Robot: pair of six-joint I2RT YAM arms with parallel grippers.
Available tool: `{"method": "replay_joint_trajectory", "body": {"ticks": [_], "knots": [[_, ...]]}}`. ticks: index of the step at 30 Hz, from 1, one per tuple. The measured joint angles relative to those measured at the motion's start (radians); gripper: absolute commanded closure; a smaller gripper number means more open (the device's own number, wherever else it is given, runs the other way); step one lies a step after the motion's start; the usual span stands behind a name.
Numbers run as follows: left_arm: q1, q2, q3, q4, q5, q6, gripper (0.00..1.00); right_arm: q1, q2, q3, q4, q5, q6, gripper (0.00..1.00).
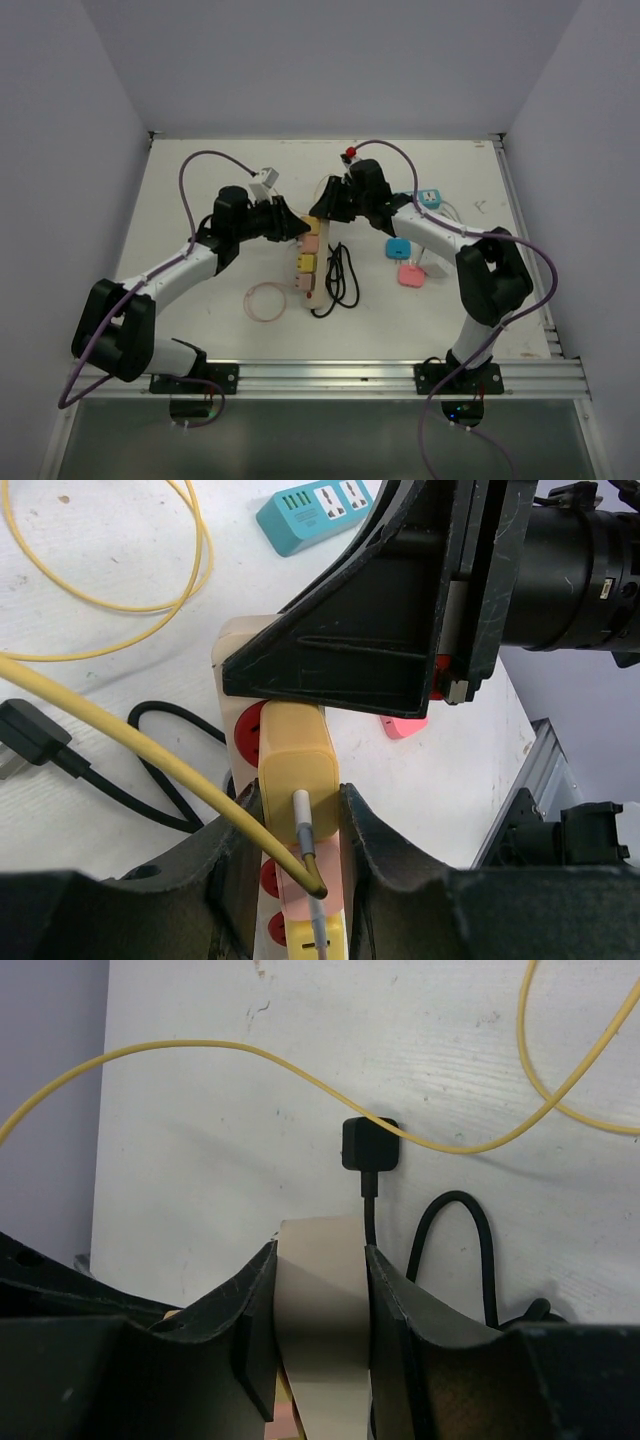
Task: Pull the plug off the socket
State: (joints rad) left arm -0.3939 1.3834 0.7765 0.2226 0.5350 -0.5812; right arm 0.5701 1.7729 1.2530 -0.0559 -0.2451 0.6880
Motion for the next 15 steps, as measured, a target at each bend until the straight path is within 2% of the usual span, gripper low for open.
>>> {"method": "replay_joint_trajectory", "body": {"ticks": [15], "knots": [[-0.023, -0.129, -0.054, -0.034, -0.110, 0.040, 1.00, 0.031, -0.039, 0.000, -0.012, 0.048, -0.087, 1.00]]}}
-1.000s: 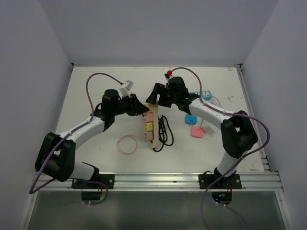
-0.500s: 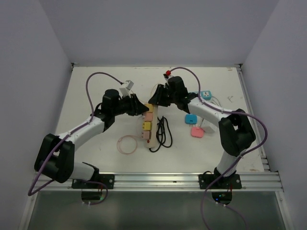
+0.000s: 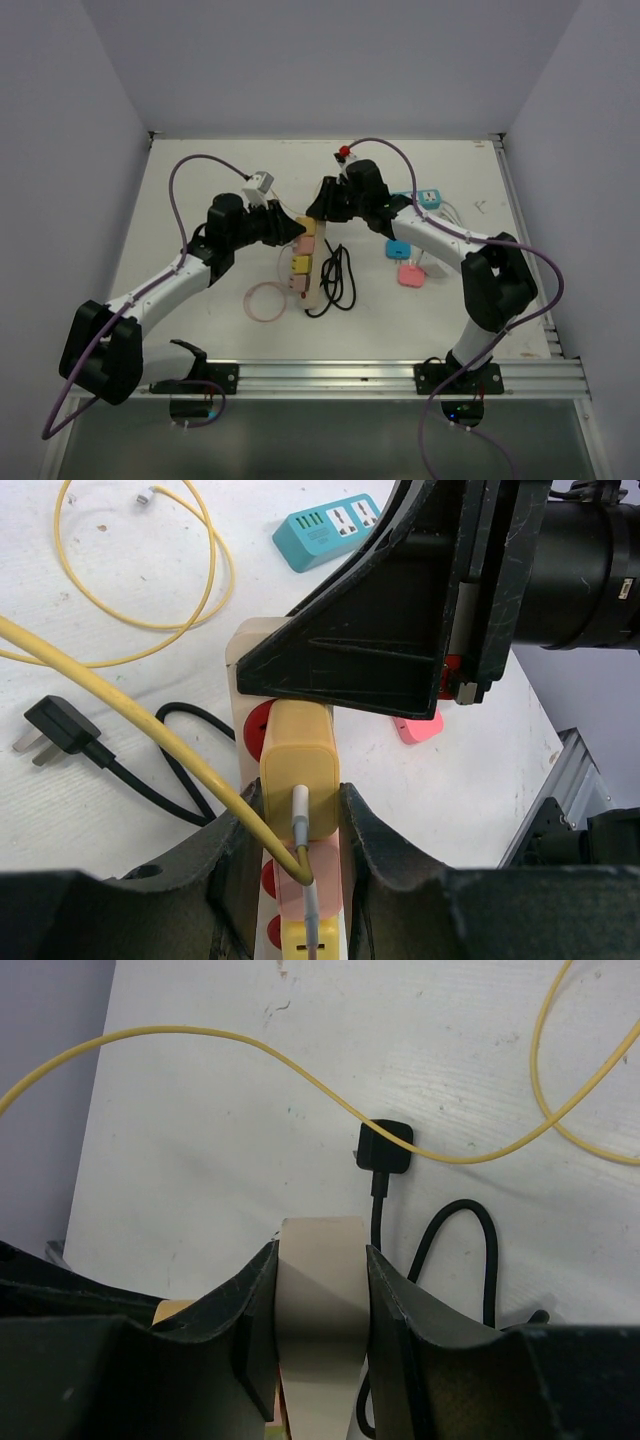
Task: Pull the plug off the socket
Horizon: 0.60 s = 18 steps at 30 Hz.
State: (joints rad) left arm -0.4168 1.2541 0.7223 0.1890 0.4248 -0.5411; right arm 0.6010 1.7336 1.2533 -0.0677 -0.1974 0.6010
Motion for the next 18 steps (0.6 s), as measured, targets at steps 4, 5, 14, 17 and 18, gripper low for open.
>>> {"method": "replay_joint_trajectory", "body": {"ticks": [4, 5, 14, 17, 18], "knots": [[-0.002, -0.002, 0.000, -0.005, -0.002, 0.007, 1.00, 0.002, 0.000, 0.003, -0.010, 0.010, -0.020, 1.00], [-0.002, -0.002, 0.000, -0.005, -0.001, 0.007, 1.00, 0.003, 0.000, 0.005, -0.013, 0.014, -0.025, 1.00], [0.031, -0.002, 0.000, -0.023, 0.056, 0.032, 1.00, 0.011, 0.000, 0.014, -0.026, 0.023, -0.067, 1.00], [0.048, -0.002, 0.000, -0.027, 0.081, 0.038, 1.00, 0.013, 0.000, 0.022, -0.035, 0.023, -0.076, 1.00], [0.051, -0.002, 0.001, -0.028, 0.087, 0.038, 1.00, 0.013, 0.000, 0.024, -0.040, 0.023, -0.079, 1.00]]}}
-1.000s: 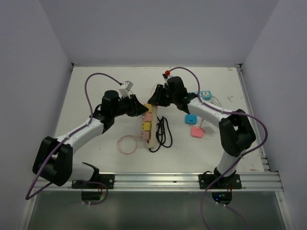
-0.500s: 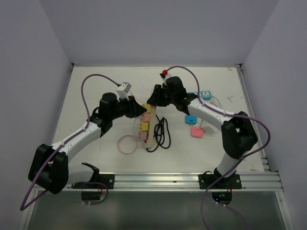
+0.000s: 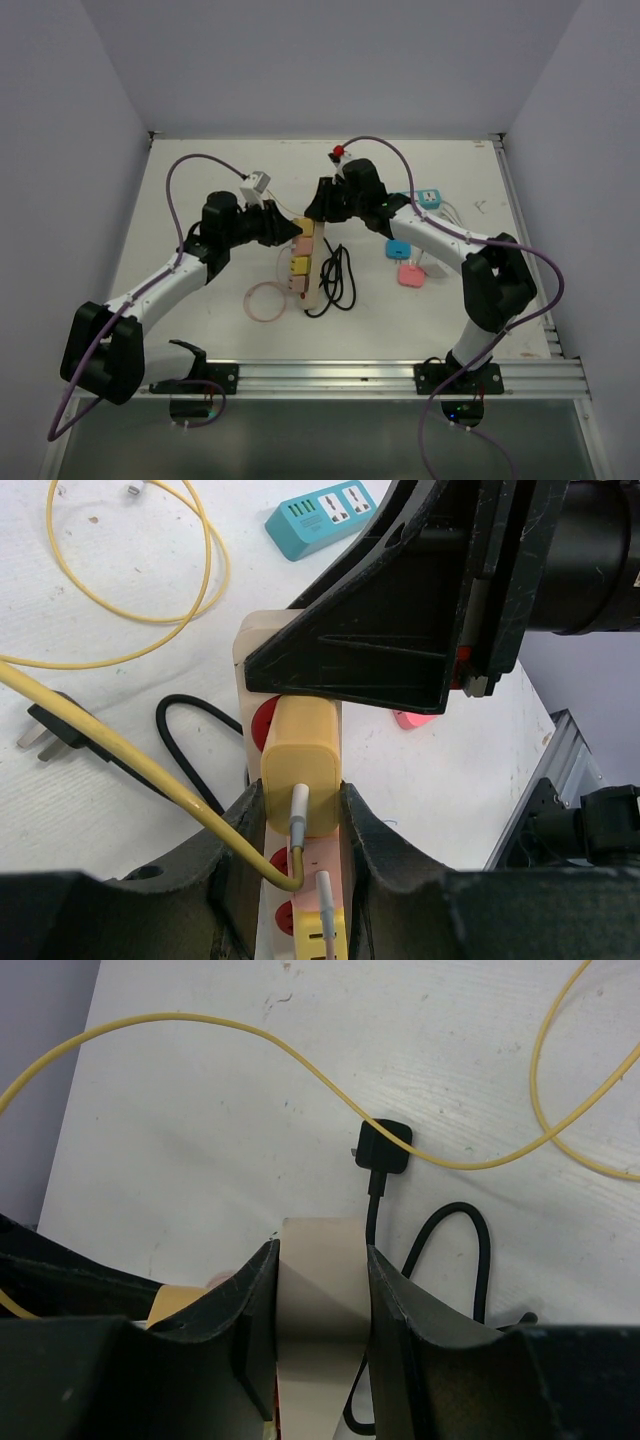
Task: Pull the plug off the socket
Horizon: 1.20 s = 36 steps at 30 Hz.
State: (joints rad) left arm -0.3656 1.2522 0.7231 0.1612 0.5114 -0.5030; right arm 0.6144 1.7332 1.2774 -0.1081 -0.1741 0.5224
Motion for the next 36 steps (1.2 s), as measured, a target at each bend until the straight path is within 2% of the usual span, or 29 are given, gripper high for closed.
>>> {"method": "replay_joint_trajectory", "body": {"ticks": [14, 21, 26, 30, 31, 33, 34, 36], "knots": [[0.011, -0.019, 0.022, -0.071, -0.015, 0.010, 1.00, -0.002, 0.026, 0.033, -0.041, 0.019, -0.003, 1.00], [0.111, -0.183, 0.039, -0.065, -0.030, 0.025, 1.00, -0.196, 0.080, 0.008, -0.194, 0.208, -0.012, 1.00], [0.137, -0.177, 0.036, -0.062, -0.018, 0.019, 1.00, -0.200, 0.082, 0.003, -0.220, 0.243, -0.058, 1.00], [0.143, -0.112, 0.036, -0.023, 0.028, -0.009, 0.70, -0.183, 0.071, -0.014, -0.195, 0.228, -0.077, 1.00], [0.142, -0.090, 0.036, -0.011, 0.043, -0.019, 0.52, -0.182, 0.065, -0.021, -0.188, 0.221, -0.079, 1.00], [0.131, -0.053, 0.036, 0.003, 0.060, -0.034, 0.35, -0.182, 0.053, -0.033, -0.177, 0.204, -0.081, 1.00], [0.119, -0.037, 0.036, 0.006, 0.061, -0.042, 0.20, -0.182, 0.046, -0.040, -0.169, 0.198, -0.081, 1.00], [0.084, -0.016, 0.038, 0.011, 0.058, -0.061, 0.10, -0.183, 0.033, -0.051, -0.156, 0.177, -0.082, 1.00]]}}
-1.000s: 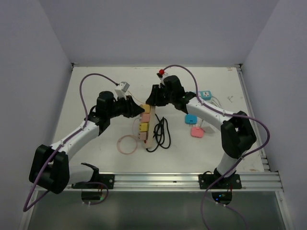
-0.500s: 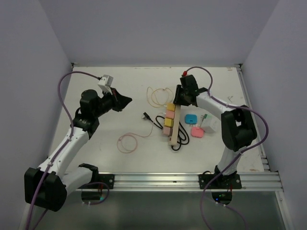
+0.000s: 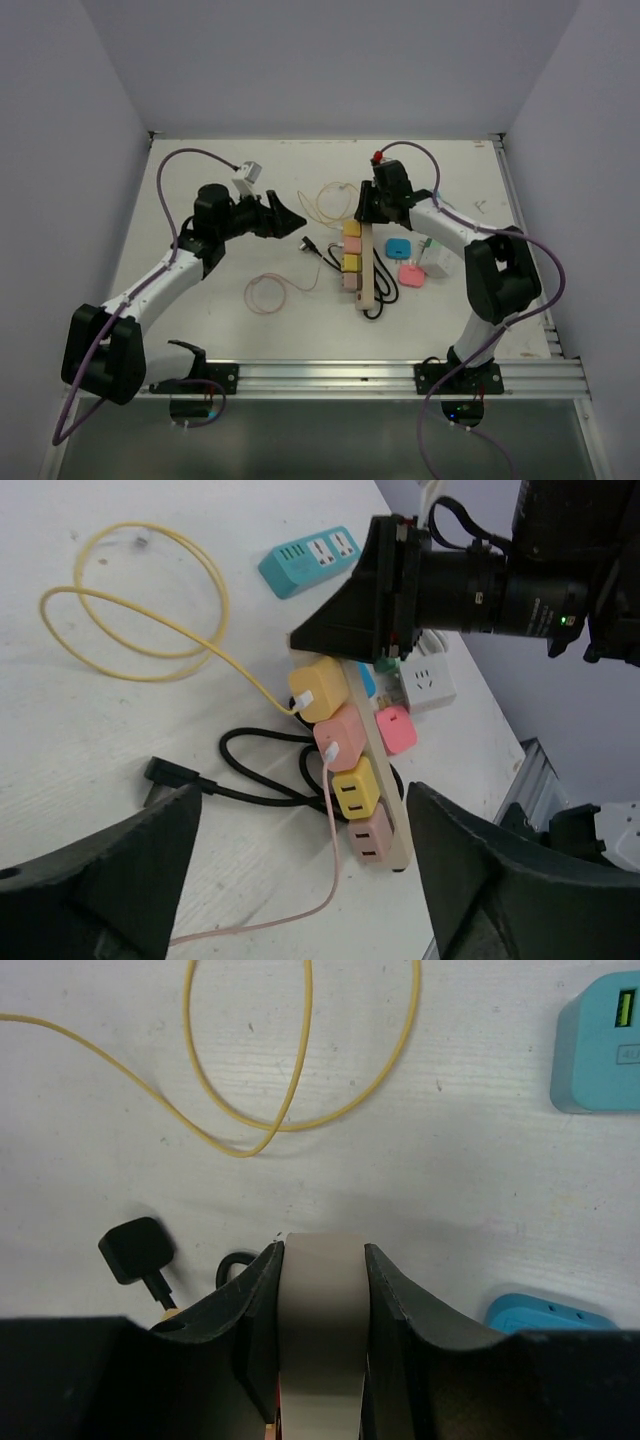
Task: Pull the plug off the socket
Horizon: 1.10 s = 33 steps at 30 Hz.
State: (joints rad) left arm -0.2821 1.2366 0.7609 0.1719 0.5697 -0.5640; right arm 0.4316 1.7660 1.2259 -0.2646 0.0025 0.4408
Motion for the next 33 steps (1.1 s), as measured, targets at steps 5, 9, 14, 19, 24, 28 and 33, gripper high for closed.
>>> {"method": "replay_joint_trajectory", "body": {"ticks": [5, 9, 14, 19, 24, 28, 33], "knots": [[-0.122, 0.061, 0.008, 0.034, -0.009, -0.031, 0.01, 0.000, -0.035, -0.031, 0.029, -0.047, 0.002, 1.00], [-0.163, 0.115, 0.015, 0.054, -0.032, -0.063, 0.00, 0.000, -0.057, -0.055, 0.062, -0.094, 0.016, 1.00], [-0.210, 0.183, 0.052, 0.065, -0.077, -0.082, 0.04, 0.000, -0.080, -0.076, 0.100, -0.159, 0.053, 1.00], [-0.253, 0.233, 0.101, 0.074, -0.114, -0.085, 0.08, 0.000, -0.111, -0.089, 0.124, -0.197, 0.079, 1.00], [-0.282, 0.266, 0.131, 0.075, -0.152, -0.089, 0.13, 0.002, -0.135, -0.096, 0.138, -0.216, 0.088, 1.00], [-0.295, 0.298, 0.153, 0.074, -0.177, -0.090, 0.21, 0.003, -0.145, -0.106, 0.144, -0.227, 0.090, 1.00], [-0.314, 0.333, 0.188, 0.073, -0.192, -0.081, 0.38, 0.014, -0.152, -0.108, 0.148, -0.231, 0.091, 1.00]]}}
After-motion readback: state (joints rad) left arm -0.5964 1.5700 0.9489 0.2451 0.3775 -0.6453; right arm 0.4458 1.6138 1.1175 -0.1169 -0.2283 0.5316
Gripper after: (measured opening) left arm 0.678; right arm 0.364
